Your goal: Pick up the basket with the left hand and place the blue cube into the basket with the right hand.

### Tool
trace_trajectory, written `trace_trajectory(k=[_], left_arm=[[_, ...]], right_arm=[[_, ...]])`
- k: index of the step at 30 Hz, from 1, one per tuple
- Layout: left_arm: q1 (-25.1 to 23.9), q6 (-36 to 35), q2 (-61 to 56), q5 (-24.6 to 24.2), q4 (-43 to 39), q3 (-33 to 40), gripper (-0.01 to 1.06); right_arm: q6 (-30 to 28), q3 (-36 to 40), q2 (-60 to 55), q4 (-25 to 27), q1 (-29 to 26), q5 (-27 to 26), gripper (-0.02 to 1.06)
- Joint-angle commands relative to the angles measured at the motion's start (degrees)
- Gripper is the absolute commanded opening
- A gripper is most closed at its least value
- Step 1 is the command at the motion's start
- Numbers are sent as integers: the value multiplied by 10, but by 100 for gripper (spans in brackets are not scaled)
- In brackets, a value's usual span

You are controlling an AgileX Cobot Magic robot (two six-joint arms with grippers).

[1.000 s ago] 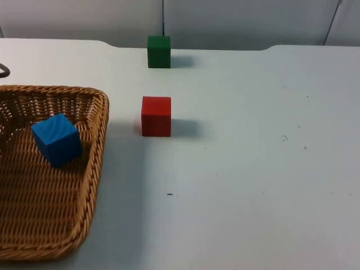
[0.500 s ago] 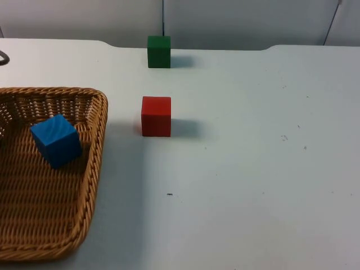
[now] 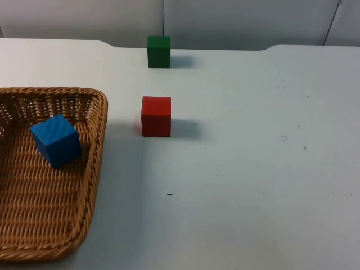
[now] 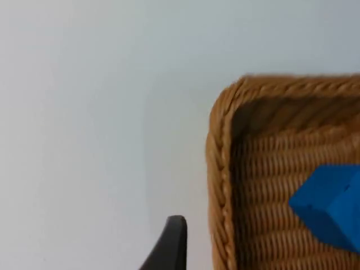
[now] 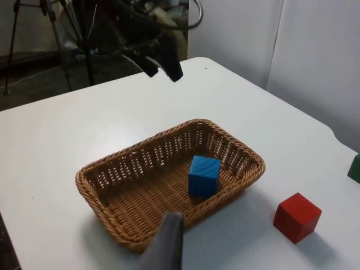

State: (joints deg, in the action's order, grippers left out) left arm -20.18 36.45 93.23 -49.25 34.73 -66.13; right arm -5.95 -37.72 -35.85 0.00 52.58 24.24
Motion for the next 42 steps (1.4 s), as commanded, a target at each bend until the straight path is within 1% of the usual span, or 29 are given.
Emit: trace_trajectory(k=[1,3,4,8,9,12,13,14,16,18,19,22,23,24,25,28,29,30,31,32,34,35,38,40,42], left_arm=[[0,-12,-71,1,3,-5,85],[0,-23,-138,5,3,-5,85],[0,-23,-138,5,3,-5,85],[0,-51,-279,6,3,-4,85],[0,-51,-279,6,3,-4,85],[8,-72,-373,11,-3,-4,85],[27,-82,-419,16,-20,-4,85],[27,-82,-419,16,-20,-4,85],[66,-105,-469,24,-49,1,85],[120,-134,-527,37,-102,20,84],[120,-134,-527,37,-102,20,84],[188,-204,-610,35,-199,69,84],[201,-222,-639,32,-227,88,84],[205,-232,-664,24,-244,111,84],[205,-232,-664,24,-244,111,84],[204,-266,-747,-12,-304,177,84],[204,-287,-769,-25,-323,200,84],[204,-287,-769,-25,-323,200,84],[204,-312,-808,-43,-341,234,84],[204,-318,-821,-49,-347,242,84],[204,-340,-879,-77,-357,292,84],[204,-340,-879,-77,-357,292,84],[204,-356,-932,-96,-361,333,84],[204,-360,-932,-100,-361,342,84],[204,-360,-932,-124,-364,344,84]], right_arm=[[-1,2,3,0,1,-17,87],[-2,2,3,0,1,-24,87],[-2,2,3,0,1,-24,87],[-2,2,3,0,1,-36,87],[-2,2,3,0,1,-36,87],[-2,2,3,0,1,-46,87],[-2,2,3,0,1,-49,87],[-2,2,3,0,1,-49,87],[-2,2,3,0,1,-55,87],[-2,2,3,0,1,-56,87],[-2,2,3,0,1,-56,87],[-2,2,3,0,1,-56,87],[-4,2,3,0,1,-55,87],[-5,2,3,0,1,-55,87],[-5,2,3,0,1,-55,87],[-6,2,3,-4,1,-55,87],[-6,2,3,-6,1,-54,87],[-6,2,3,-6,1,-54,87],[-6,2,3,-10,1,-52,87],[-6,2,3,-13,1,-47,87],[-6,2,3,-19,1,-44,87],[-6,2,3,-19,1,-44,87],[-6,2,3,-19,1,-42,87],[-6,2,3,-19,1,-40,87],[-6,2,3,-19,1,-36,87]])
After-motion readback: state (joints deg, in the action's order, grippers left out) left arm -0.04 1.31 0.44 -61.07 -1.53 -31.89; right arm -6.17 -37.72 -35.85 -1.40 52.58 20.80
